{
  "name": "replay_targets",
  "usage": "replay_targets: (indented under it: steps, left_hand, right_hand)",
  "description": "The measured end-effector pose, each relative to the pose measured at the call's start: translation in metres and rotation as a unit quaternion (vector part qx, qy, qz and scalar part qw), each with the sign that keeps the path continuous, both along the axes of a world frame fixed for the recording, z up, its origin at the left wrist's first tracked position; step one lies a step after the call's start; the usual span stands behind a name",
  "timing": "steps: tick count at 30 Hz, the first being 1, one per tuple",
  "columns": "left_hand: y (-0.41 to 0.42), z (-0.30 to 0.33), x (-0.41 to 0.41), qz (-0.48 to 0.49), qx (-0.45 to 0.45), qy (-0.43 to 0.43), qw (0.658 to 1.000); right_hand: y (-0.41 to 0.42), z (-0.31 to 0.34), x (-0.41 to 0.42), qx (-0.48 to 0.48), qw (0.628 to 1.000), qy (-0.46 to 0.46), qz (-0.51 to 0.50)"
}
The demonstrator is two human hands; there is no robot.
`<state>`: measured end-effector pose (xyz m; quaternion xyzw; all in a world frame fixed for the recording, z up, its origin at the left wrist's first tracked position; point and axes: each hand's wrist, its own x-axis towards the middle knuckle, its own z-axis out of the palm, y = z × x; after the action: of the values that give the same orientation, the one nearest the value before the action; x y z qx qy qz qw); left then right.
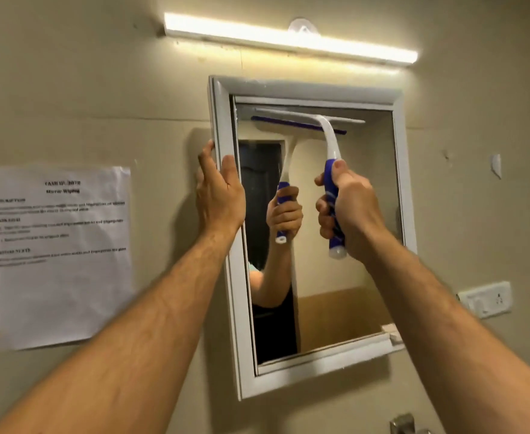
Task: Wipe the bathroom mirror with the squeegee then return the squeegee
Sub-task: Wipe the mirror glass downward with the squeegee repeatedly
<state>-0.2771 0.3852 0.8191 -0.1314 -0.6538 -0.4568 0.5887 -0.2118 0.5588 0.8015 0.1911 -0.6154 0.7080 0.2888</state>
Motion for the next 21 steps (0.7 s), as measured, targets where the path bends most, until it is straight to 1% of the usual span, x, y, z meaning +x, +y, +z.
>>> replay_targets:
  steps: [2, 5, 6, 8, 11, 21]
  left_hand:
    - [0.000, 0.001, -0.003, 0.007, 0.008, 0.006, 1.000]
    - [0.001, -0.006, -0.004, 0.003, 0.024, 0.011, 1.000]
    - [0.001, -0.006, -0.003, -0.003, 0.025, 0.014, 1.000]
    - [0.002, -0.007, -0.003, -0.012, 0.024, 0.018, 0.999]
    - [0.002, -0.008, -0.005, -0.023, 0.020, 0.019, 0.999]
    - [0.003, -0.007, -0.004, -0.025, 0.019, 0.015, 0.999]
  right_hand:
    - [-0.005, 0.016, -0.001, -0.018, 1.000, -0.007, 0.024]
    - [-0.014, 0.018, 0.007, -0.043, 0.992, -0.011, 0.118]
    - [-0.017, 0.015, 0.009, -0.035, 0.991, -0.009, 0.133]
    - [-0.021, 0.005, 0.007, 0.001, 0.995, 0.011, 0.101]
    - [-0.027, -0.009, 0.001, 0.005, 0.997, 0.033, 0.077]
    - [-0.033, 0.007, -0.001, -0.004, 0.995, 0.054, 0.084]
